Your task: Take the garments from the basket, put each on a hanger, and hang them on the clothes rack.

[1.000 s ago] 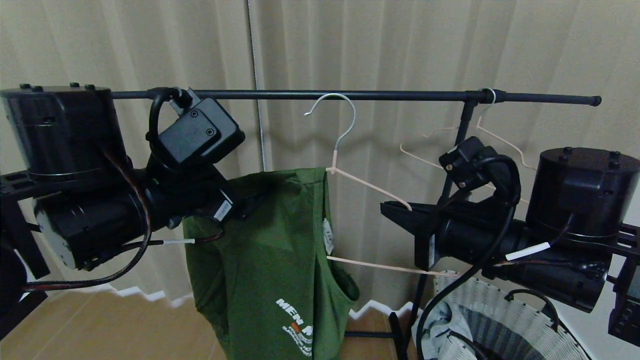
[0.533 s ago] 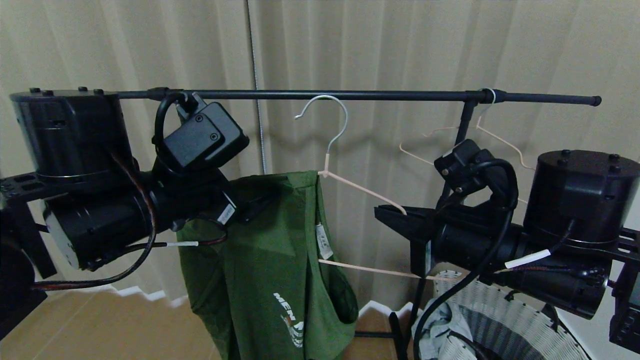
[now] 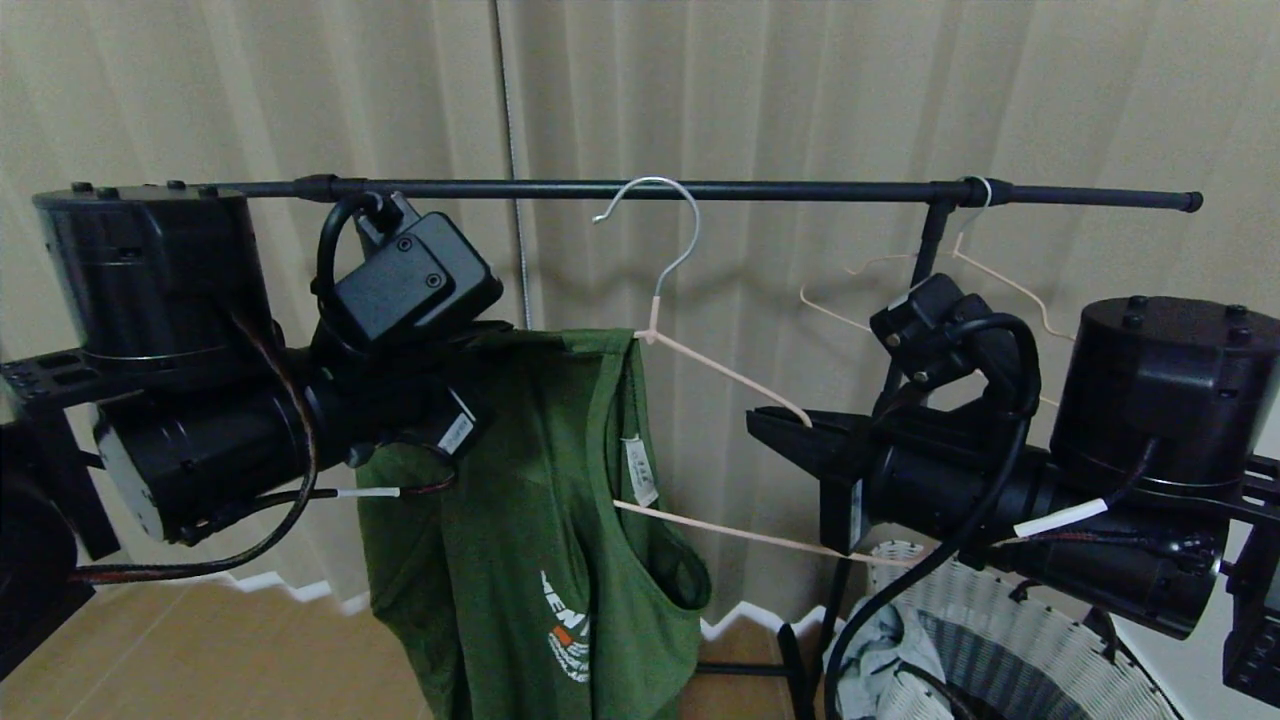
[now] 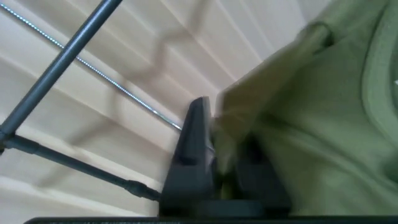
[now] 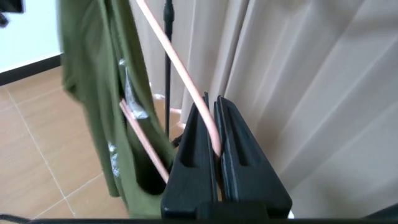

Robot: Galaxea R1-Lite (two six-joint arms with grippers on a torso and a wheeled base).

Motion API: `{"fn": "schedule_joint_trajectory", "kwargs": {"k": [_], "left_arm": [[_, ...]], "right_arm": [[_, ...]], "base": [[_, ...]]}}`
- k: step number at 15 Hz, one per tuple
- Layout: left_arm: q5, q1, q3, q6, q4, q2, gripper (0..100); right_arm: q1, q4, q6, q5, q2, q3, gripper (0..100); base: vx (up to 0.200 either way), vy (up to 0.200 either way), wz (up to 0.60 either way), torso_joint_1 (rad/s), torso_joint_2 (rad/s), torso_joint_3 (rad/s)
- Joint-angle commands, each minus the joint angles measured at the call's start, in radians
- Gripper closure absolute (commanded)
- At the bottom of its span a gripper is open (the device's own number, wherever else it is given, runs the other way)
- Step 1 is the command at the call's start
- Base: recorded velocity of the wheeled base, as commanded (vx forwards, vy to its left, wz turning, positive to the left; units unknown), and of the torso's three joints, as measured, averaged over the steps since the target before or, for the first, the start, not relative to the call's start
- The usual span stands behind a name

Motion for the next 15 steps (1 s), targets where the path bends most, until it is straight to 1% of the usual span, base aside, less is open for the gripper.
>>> {"fn": "schedule_joint_trajectory", "kwargs": {"k": [1, 3, 5, 7, 8, 10, 11, 12, 14, 15], "left_arm": [[0.001, 0.000, 0.005, 0.000, 0.000, -0.001, 100], [0.001, 0.000, 0.006, 0.000, 0.000, -0.002, 100], [0.002, 0.000, 0.011, -0.001, -0.002, -0.005, 100], [0.002, 0.000, 0.028, -0.001, -0.003, -0.011, 100], [0.002, 0.000, 0.037, 0.000, -0.002, -0.027, 100], [0.004, 0.000, 0.040, 0.000, -0.002, -0.033, 100], [0.024, 0.010, 0.049, -0.001, -0.002, -0.033, 100], [0.062, 0.031, 0.057, 0.000, -0.002, -0.033, 100], [0.169, 0.039, 0.066, -0.001, -0.002, -0.033, 100], [0.206, 0.039, 0.066, -0.001, -0.002, -0.033, 100]], "right_arm": [[-0.001, 0.001, 0.000, 0.000, 0.001, 0.000, 100], [-0.001, -0.002, 0.000, 0.000, 0.001, 0.002, 100], [-0.001, -0.047, -0.003, 0.000, 0.002, 0.005, 100], [-0.001, -0.047, -0.005, 0.000, 0.002, 0.005, 100], [-0.002, -0.045, -0.003, 0.000, 0.004, 0.006, 0], [-0.002, -0.047, -0.003, 0.000, 0.006, 0.005, 0], [-0.010, -0.048, -0.008, -0.005, 0.006, 0.000, 0], [-0.033, -0.048, -0.012, -0.007, 0.001, -0.006, 0], [-0.085, -0.050, -0.078, -0.007, -0.013, 0.003, 0], [-0.099, -0.048, -0.097, -0.008, -0.014, 0.005, 0]], "base": [[0.000, 0.000, 0.00, 0.000, 0.00, 0.000], [0.000, 0.000, 0.00, 0.000, 0.00, 0.000], [0.000, 0.000, 0.00, 0.000, 0.00, 0.000], [0.000, 0.000, 0.00, 0.000, 0.00, 0.000], [0.000, 0.000, 0.00, 0.000, 0.00, 0.000], [0.000, 0.000, 0.00, 0.000, 0.00, 0.000], [0.000, 0.000, 0.00, 0.000, 0.00, 0.000], [0.000, 0.000, 0.00, 0.000, 0.00, 0.000], [0.000, 0.000, 0.00, 0.000, 0.00, 0.000], [0.000, 0.000, 0.00, 0.000, 0.00, 0.000]]}}
